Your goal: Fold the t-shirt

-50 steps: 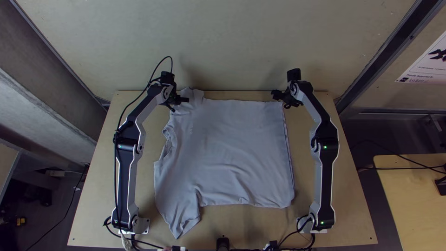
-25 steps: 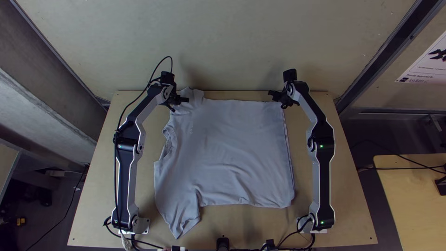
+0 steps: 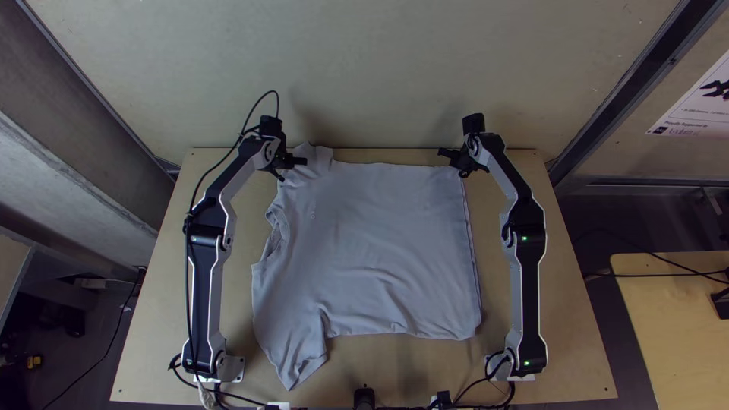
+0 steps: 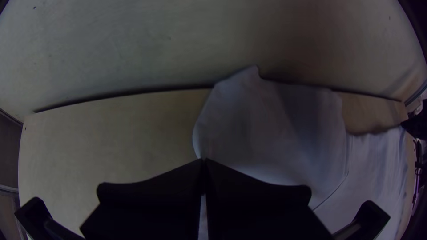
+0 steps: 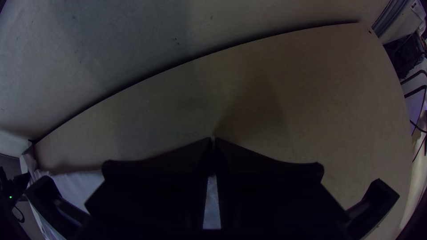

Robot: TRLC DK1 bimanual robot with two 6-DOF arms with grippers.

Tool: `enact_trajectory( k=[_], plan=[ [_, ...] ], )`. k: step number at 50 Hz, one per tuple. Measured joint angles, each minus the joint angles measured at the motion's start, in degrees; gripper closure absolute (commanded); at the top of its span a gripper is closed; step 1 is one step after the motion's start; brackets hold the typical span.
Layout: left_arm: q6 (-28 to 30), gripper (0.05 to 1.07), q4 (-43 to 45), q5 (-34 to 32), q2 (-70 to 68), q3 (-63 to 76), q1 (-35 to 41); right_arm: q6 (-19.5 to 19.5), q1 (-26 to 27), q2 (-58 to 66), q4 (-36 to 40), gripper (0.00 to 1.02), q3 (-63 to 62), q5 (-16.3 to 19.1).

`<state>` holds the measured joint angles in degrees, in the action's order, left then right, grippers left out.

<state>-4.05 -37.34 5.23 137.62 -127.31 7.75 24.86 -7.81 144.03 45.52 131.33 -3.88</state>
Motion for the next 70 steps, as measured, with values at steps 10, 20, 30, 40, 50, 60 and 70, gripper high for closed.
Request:
enact_trajectory(
  k=[10,20,30,40,50,60,70],
  plan=[
    [0.0,1.05,2.4,-1.1,-1.1,0.0,-3.3,0.0,0.0,0.1,-2.3,1.0,0.7,0.0],
    [0.0,1.05,4.2,-1.4,-2.2,-0.7,-4.5,0.0,0.0,0.1,-4.7,1.0,2.1,0.3],
    [0.1,1.05,4.5,-1.4,-3.3,-0.8,-4.3,0.0,0.0,0.1,-5.9,1.0,2.6,0.2],
    [0.2,1.05,4.4,-2.7,-4.2,-0.8,-4.3,0.0,0.0,0.1,-6.0,1.0,2.6,0.2],
    [0.5,1.05,0.9,-4.0,-5.7,-0.7,-4.3,0.0,0.0,0.0,-3.5,1.0,2.6,0.2],
    [1.1,1.05,-1.3,-4.9,-8.4,-0.2,-4.4,-0.9,0.1,-2.3,-1.4,1.0,0.8,0.2],
    [1.3,1.05,-2.4,-5.5,-11.7,3.9,-5.0,-1.5,0.1,-5.2,2.7,1.0,0.7,0.2]
  ],
)
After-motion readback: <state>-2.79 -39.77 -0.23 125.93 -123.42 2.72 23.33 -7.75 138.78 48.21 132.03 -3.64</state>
